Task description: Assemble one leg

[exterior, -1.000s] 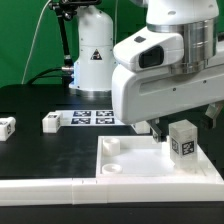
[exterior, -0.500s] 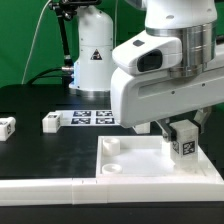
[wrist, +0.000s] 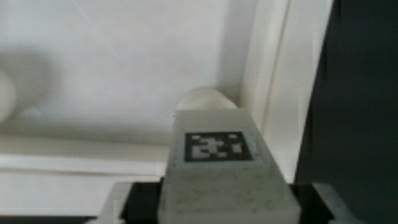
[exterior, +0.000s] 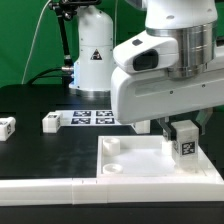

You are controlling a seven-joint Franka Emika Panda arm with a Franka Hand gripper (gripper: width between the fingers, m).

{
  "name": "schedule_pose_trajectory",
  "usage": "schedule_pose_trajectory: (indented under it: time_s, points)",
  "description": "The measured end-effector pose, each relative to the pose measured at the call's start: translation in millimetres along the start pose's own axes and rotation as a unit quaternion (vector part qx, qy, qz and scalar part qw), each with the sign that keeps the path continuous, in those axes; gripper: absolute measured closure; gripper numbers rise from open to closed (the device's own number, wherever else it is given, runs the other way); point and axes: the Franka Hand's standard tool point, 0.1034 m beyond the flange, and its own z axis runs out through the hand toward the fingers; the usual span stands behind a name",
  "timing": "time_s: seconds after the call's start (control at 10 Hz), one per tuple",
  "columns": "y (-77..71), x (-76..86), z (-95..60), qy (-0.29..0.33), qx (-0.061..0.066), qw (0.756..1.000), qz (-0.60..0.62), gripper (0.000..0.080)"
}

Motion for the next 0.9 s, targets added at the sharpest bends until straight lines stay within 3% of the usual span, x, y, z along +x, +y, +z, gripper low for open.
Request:
schedule_pose_trajectory:
  time_s: [0.2,0.5,0.9]
  points:
    - [-1.1,-1.5,0.6,0.006,0.002,0.992,0.125,0.0509]
    - [-0.2,-0.8,0.9,0.007,0.012,0.949,0.314,0.0509]
    - [-4.2,-1.7,1.7,0.007,0.015,0.836,0.548,0.0509]
